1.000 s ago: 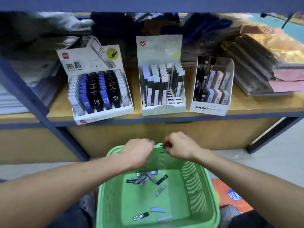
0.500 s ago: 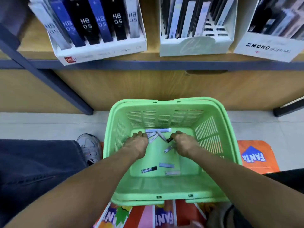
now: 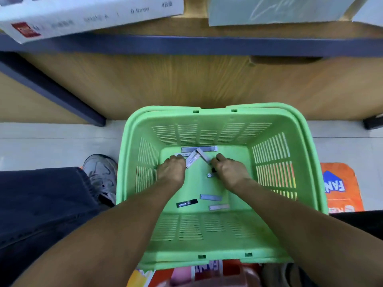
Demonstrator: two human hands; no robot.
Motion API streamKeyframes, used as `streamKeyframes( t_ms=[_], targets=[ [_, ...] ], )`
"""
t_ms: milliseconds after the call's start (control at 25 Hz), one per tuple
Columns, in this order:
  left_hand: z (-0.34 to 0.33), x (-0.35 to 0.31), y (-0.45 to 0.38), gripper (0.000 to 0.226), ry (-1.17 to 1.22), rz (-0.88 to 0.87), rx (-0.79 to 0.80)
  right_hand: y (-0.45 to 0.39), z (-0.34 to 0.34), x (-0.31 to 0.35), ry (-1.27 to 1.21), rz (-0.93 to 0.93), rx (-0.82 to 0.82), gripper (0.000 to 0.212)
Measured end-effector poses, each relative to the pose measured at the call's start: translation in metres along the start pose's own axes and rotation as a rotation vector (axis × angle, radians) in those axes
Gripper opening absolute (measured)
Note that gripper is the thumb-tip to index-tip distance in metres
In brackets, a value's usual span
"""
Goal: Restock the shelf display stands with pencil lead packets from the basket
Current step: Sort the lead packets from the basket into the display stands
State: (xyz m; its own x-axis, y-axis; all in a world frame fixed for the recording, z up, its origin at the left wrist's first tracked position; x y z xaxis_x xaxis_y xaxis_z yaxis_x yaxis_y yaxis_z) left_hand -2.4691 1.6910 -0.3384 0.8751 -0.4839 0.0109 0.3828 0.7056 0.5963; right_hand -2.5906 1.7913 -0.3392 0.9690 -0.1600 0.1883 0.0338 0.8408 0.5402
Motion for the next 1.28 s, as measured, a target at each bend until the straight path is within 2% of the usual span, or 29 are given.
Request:
streamKeyframes(
  t_ms=[160, 280, 400, 520, 640, 720, 880, 1000, 1160, 1240, 1280],
  targets=[
    [0.002, 0.007, 0.006, 0.016, 0.157, 0.068, 0.003, 0.0, 0.0, 0.0, -0.009, 0.047, 0.077, 0.041],
    [0.012, 0.007, 0.007, 0.024, 0.233, 0.09, -0.127, 0.004, -0.001, -0.001, -0.15, 0.003, 0.062, 0.045],
    [0.013, -0.01, 0.0, 0.034, 0.182, 0.038, -0.204, -0.001, 0.006, -0.006, -0.377, -0.111, -0.091, 0.026],
    [0.005, -0.026, -0.007, 0.041, 0.105, 0.023, -0.221, -0.013, 0.016, -0.015, -0.561, -0.26, -0.25, 0.023],
    [0.0, -0.032, -0.01, 0.042, 0.013, 0.044, -0.247, -0.026, 0.016, -0.006, -0.473, -0.257, -0.222, 0.033],
    [-0.001, -0.03, -0.013, 0.039, 0.023, 0.054, -0.245, -0.032, 0.013, -0.001, -0.377, -0.253, -0.201, 0.031],
    [-0.006, -0.022, -0.015, 0.037, 0.166, 0.061, -0.182, -0.039, 0.008, 0.007, -0.313, -0.232, -0.155, 0.025],
    [-0.012, -0.026, -0.017, 0.04, 0.113, 0.032, -0.109, -0.041, 0.004, 0.01, -0.377, -0.208, -0.117, 0.024],
    [-0.024, -0.033, -0.009, 0.045, 0.015, -0.055, 0.027, -0.031, -0.002, 0.007, -0.492, -0.242, -0.104, 0.009],
    [-0.029, -0.028, -0.007, 0.048, 0.119, -0.029, 0.096, -0.025, -0.006, 0.001, -0.567, -0.27, -0.11, 0.024],
    [-0.03, -0.024, -0.008, 0.042, 0.251, 0.012, 0.143, -0.021, -0.009, -0.002, -0.616, -0.284, -0.104, 0.026]
  ],
)
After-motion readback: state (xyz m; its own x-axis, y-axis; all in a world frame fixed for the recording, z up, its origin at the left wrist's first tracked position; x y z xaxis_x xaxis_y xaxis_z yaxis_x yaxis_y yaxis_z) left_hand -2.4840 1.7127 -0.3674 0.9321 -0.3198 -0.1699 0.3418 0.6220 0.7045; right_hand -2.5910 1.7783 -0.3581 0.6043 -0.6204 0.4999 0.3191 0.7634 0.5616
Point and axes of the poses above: each hand's wrist, its own y-axis away from the middle knuckle, its own z-axis out of the back of the hand, x = y × z, the point moved 9 cm from there along -y, towards the middle knuckle, and after that the axes turned 10 degrees about z, right-handed, at the moved point
